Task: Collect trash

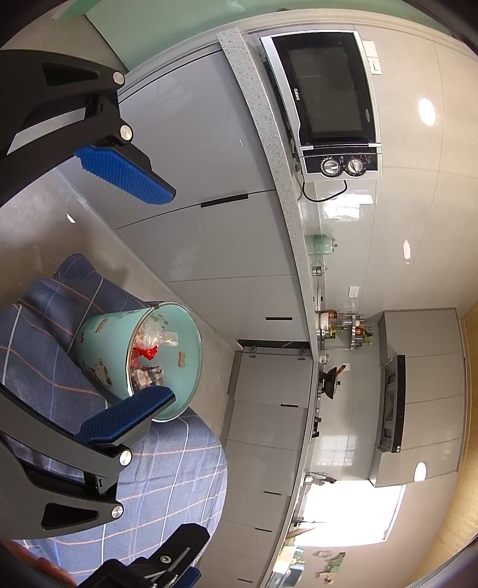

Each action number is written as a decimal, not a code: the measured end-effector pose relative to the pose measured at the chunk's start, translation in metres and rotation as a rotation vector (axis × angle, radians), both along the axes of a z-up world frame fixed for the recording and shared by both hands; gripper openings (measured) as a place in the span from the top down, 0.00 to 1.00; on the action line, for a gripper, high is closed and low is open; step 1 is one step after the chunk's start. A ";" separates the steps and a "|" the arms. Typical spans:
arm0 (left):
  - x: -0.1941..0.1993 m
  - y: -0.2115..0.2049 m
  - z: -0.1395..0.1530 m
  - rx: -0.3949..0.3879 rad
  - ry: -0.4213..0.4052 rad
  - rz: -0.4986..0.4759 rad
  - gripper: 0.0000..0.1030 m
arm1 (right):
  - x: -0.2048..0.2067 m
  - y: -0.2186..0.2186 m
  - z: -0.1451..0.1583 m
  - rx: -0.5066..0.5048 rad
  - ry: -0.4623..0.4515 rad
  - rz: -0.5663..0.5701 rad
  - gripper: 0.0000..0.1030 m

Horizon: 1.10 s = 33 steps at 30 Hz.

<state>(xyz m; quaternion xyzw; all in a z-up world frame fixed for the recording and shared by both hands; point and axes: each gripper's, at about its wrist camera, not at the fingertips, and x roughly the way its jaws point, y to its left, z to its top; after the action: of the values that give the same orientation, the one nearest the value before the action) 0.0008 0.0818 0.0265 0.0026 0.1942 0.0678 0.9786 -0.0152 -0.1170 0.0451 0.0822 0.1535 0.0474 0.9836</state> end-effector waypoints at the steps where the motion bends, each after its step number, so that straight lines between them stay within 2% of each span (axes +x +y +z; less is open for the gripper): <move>1: 0.000 0.000 0.000 0.000 -0.001 0.000 0.05 | 0.000 0.000 0.000 0.000 -0.001 -0.001 0.13; 33: -0.005 -0.002 0.006 0.007 -0.024 0.038 0.06 | -0.006 0.000 0.003 0.000 -0.013 -0.004 0.13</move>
<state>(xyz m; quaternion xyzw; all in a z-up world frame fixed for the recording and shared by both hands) -0.0042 0.0798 0.0329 0.0014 0.1821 0.0873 0.9794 -0.0215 -0.1169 0.0485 0.0823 0.1470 0.0458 0.9846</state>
